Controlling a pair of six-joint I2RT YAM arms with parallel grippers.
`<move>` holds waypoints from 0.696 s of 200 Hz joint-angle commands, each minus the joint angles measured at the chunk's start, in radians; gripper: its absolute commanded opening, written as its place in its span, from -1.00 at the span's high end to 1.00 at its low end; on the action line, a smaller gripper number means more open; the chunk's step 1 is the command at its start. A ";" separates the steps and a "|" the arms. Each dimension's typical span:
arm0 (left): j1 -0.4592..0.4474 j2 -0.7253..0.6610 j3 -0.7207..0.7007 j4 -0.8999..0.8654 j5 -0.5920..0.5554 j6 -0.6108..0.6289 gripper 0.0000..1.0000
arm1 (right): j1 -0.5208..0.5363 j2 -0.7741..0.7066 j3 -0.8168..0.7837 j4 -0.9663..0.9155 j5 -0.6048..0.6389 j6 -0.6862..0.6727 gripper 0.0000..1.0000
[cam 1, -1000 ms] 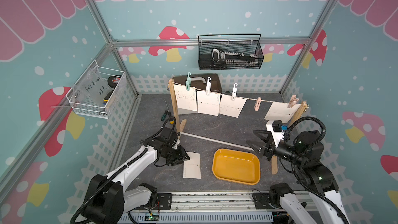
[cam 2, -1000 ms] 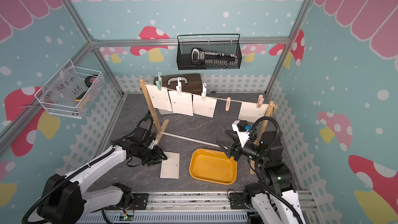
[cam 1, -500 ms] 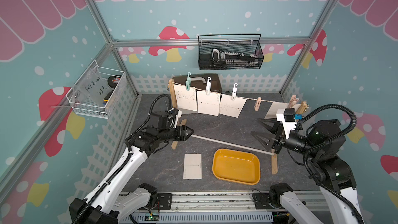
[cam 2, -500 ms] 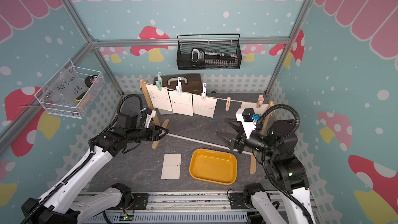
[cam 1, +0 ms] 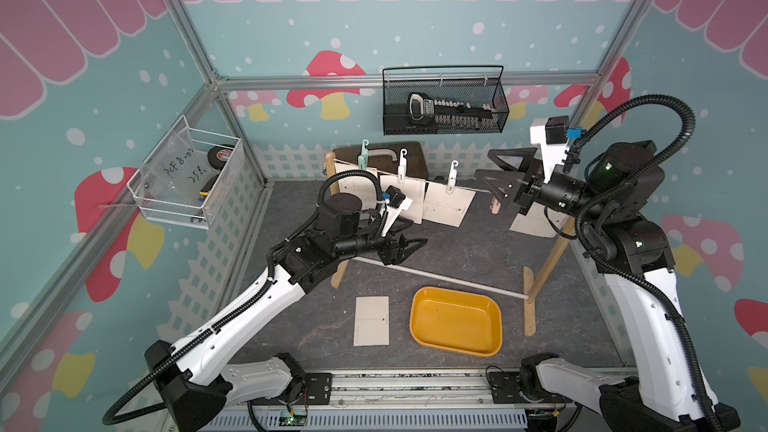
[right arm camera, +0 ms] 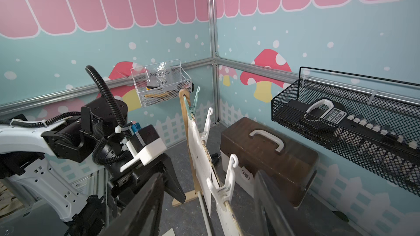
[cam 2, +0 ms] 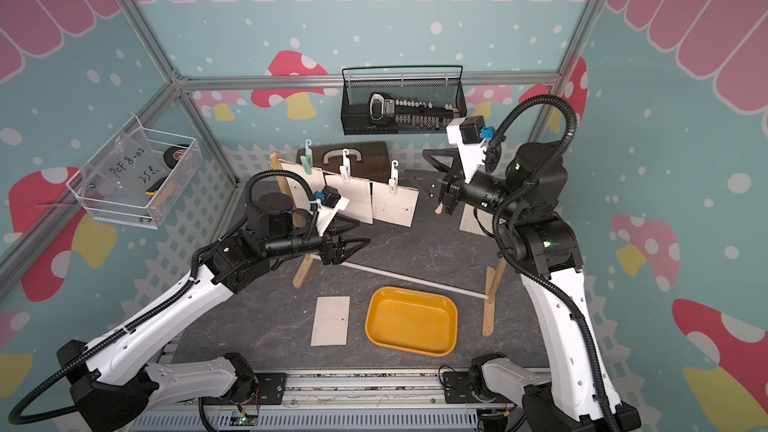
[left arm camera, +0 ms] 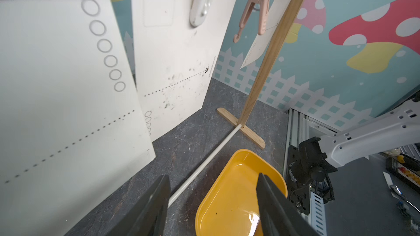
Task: Remove the postcards from the strings
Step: Pinch the postcard on the clothesline.
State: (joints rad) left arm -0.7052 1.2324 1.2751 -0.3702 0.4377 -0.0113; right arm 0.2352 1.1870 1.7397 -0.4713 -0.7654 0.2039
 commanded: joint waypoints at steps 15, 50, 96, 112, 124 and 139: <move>-0.012 0.067 0.070 0.065 -0.008 0.014 -0.30 | 0.020 0.040 0.076 -0.103 0.052 -0.106 -0.26; -0.049 0.114 0.089 0.078 -0.013 0.011 -0.31 | 0.053 0.063 0.063 -0.104 0.100 -0.139 -0.31; -0.060 0.138 0.087 0.103 -0.044 -0.010 -0.32 | 0.079 0.088 0.071 -0.158 0.171 -0.207 -0.34; -0.062 0.140 0.084 0.105 -0.068 -0.013 -0.33 | 0.084 0.081 0.055 -0.145 0.179 -0.211 -0.35; -0.062 0.144 0.081 0.103 -0.093 -0.012 -0.33 | 0.085 0.079 0.047 -0.140 0.184 -0.213 -0.35; -0.062 0.143 0.081 0.094 -0.123 -0.008 -0.33 | 0.088 0.076 0.041 -0.139 0.195 -0.218 -0.35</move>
State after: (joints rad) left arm -0.7620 1.3705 1.3361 -0.2859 0.3740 -0.0261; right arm 0.3153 1.2789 1.7939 -0.6140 -0.5934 0.0227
